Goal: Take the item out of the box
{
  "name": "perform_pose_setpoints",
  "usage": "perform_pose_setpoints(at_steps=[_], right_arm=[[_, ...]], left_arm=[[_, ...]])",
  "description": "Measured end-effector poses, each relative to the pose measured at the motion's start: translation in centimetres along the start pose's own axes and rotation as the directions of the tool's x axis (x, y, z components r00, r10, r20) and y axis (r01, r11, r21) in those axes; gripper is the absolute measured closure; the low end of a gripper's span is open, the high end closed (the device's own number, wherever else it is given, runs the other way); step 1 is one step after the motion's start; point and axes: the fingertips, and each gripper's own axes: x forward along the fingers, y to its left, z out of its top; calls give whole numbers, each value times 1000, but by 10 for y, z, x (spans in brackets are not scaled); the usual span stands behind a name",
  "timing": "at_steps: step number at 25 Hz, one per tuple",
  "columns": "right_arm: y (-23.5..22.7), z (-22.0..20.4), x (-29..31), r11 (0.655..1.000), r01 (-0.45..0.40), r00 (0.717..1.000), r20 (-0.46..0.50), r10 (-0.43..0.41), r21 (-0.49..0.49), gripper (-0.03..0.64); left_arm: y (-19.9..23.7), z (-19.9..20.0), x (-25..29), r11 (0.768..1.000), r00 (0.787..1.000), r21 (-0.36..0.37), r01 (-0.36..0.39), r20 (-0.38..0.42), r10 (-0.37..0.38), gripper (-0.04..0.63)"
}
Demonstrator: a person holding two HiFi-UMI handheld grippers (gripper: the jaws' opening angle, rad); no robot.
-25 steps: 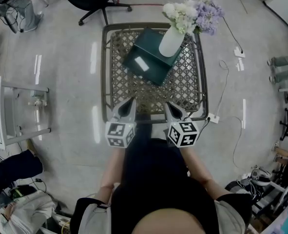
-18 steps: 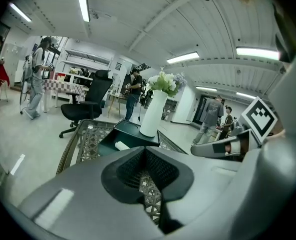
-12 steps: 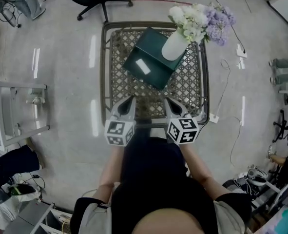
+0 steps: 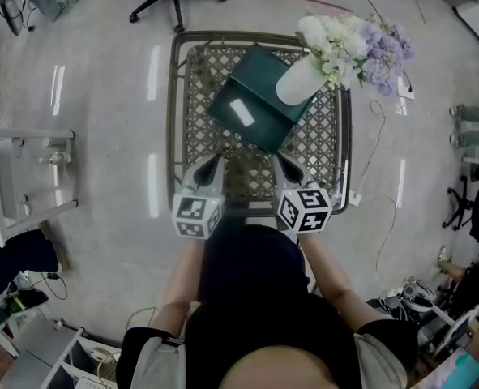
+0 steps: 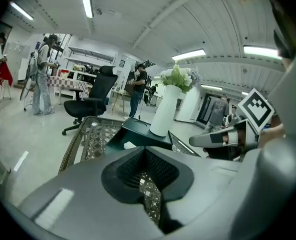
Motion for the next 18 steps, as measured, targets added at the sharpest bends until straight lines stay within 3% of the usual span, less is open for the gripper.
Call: perform_pose_setpoints(at_steps=[11, 18], right_arm=[[5, 14, 39, 999, -42, 998, -43, 40, -31, 615], [7, 25, 63, 990, -81, 993, -95, 71, -116, 615]], left_arm=[[25, 3, 17, 999, 1000, -22, -26, -11, 25, 588], [36, 3, 29, 999, 999, -24, -39, -20, 38, 588]])
